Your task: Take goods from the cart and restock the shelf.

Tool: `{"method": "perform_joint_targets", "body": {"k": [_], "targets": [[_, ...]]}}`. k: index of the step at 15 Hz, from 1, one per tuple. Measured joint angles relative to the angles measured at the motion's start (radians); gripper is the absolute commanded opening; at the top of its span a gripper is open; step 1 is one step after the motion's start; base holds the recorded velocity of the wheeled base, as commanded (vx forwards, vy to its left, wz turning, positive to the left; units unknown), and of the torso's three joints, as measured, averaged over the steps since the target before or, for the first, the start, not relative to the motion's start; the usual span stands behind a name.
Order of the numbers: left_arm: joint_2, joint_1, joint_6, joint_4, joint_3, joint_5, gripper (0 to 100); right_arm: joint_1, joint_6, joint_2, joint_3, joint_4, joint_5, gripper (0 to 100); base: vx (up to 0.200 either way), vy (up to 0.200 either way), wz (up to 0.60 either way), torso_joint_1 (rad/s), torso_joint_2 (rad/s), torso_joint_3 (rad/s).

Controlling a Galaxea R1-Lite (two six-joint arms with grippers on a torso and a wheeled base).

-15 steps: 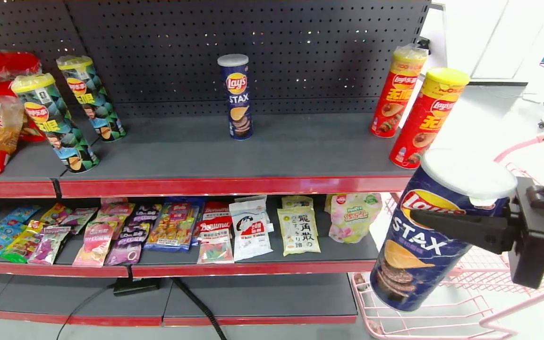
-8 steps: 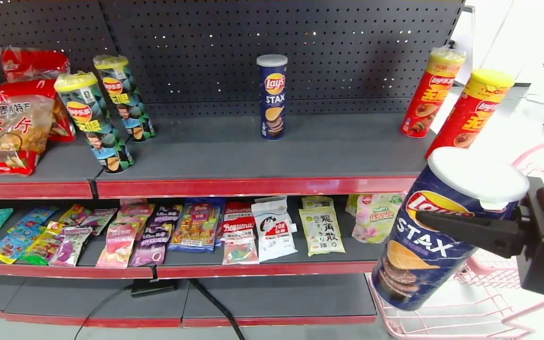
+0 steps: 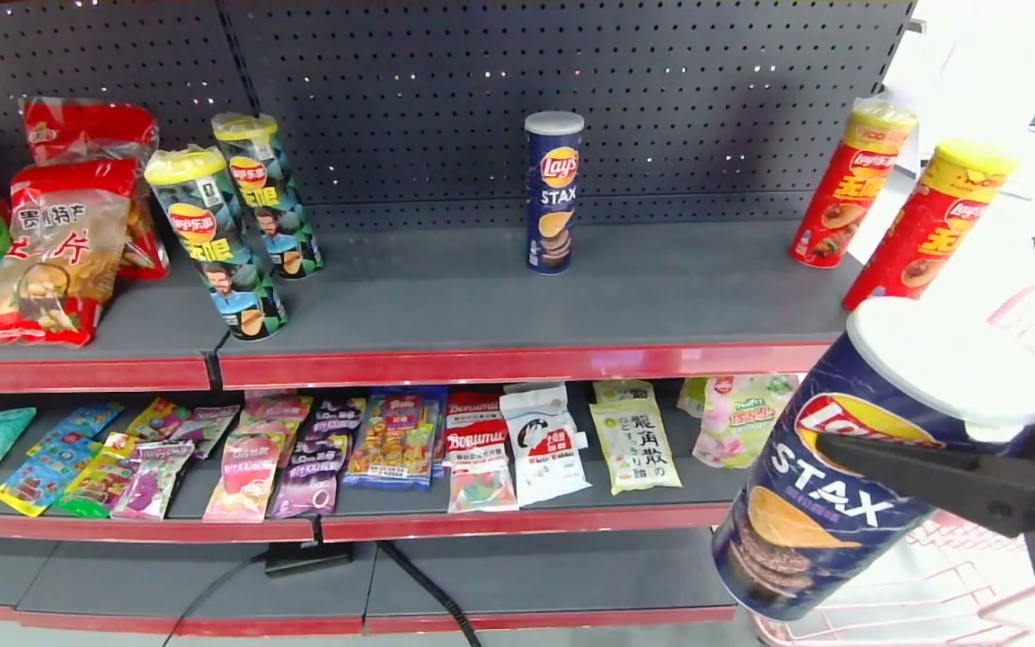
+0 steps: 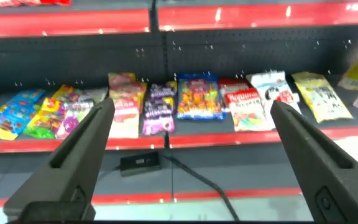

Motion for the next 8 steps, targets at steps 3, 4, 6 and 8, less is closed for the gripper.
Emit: {"method": "perform_joint_targets", "body": {"k": [3,4,6,8], "targets": [[0.0,0.0,0.0,0.001,0.0,0.0,100,0.024,0.0,-0.012,0.001,0.002,-0.001,0,0.2,0.0,0.0,0.01,0.01,-0.001],[0.0,0.0,0.0,0.001,0.001,0.0,100,0.027,0.0,-0.013,-0.005,-0.002,0.0,0,0.2,0.0,0.0,0.002,0.0,-0.002],[0.0,-0.001,0.0,0.002,0.001,0.0,100,0.027,0.001,-0.013,-0.008,0.0,0.0,0,0.2,0.0,0.0,0.002,0.0,0.002],[0.0,0.0,0.0,0.001,0.001,0.0,100,0.025,0.003,-0.013,-0.011,-0.004,-0.002,0,0.2,0.0,0.0,0.002,0.0,0.005]]}}
